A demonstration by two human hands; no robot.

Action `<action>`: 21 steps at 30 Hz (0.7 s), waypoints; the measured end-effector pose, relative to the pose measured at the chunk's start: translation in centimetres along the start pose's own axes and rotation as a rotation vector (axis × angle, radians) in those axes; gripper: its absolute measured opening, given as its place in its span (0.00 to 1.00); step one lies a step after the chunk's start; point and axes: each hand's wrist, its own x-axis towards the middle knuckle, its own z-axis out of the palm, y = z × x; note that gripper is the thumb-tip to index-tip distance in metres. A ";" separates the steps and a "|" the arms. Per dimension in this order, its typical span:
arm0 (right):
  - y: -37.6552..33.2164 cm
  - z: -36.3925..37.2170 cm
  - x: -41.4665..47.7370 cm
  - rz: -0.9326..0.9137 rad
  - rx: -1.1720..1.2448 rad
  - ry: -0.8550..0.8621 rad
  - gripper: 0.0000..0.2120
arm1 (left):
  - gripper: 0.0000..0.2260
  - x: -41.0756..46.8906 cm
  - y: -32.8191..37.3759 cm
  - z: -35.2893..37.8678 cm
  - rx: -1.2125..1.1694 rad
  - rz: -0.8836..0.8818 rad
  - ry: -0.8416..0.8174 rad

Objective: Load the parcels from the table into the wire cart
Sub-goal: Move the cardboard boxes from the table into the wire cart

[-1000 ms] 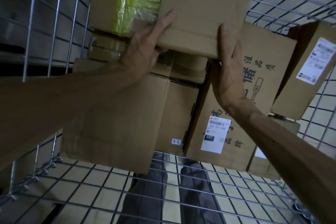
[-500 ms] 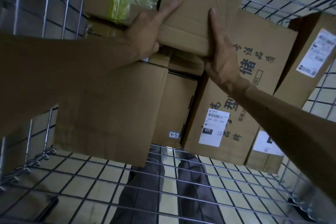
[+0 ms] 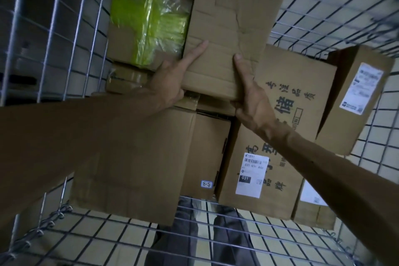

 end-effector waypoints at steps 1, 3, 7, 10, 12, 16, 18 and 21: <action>-0.1 -0.3 0.0 0.001 -0.006 -0.043 0.53 | 0.51 0.0 0.1 -0.4 0.020 0.010 -0.030; -0.9 -1.6 0.2 0.028 -0.034 -0.107 0.50 | 0.52 0.1 0.2 -1.5 0.031 0.023 -0.101; -2.6 -5.0 2.0 0.102 0.033 0.087 0.44 | 0.38 1.6 1.3 -4.4 -0.148 0.019 0.049; -3.4 -6.6 5.5 0.245 0.240 0.223 0.45 | 0.32 4.7 3.5 -6.6 -0.445 -0.068 0.194; -4.2 -6.5 7.6 0.319 0.367 0.241 0.41 | 0.35 6.8 5.1 -7.2 -0.468 -0.088 0.173; -4.6 -5.5 8.9 0.362 0.420 0.335 0.33 | 0.34 8.9 6.1 -6.2 -0.400 -0.123 0.117; -4.2 -5.7 9.0 0.394 0.427 0.306 0.33 | 0.33 9.2 5.9 -5.6 -0.362 -0.152 0.120; -3.8 -6.2 9.5 0.452 0.430 0.308 0.30 | 0.33 9.7 5.9 -5.6 -0.301 -0.178 0.125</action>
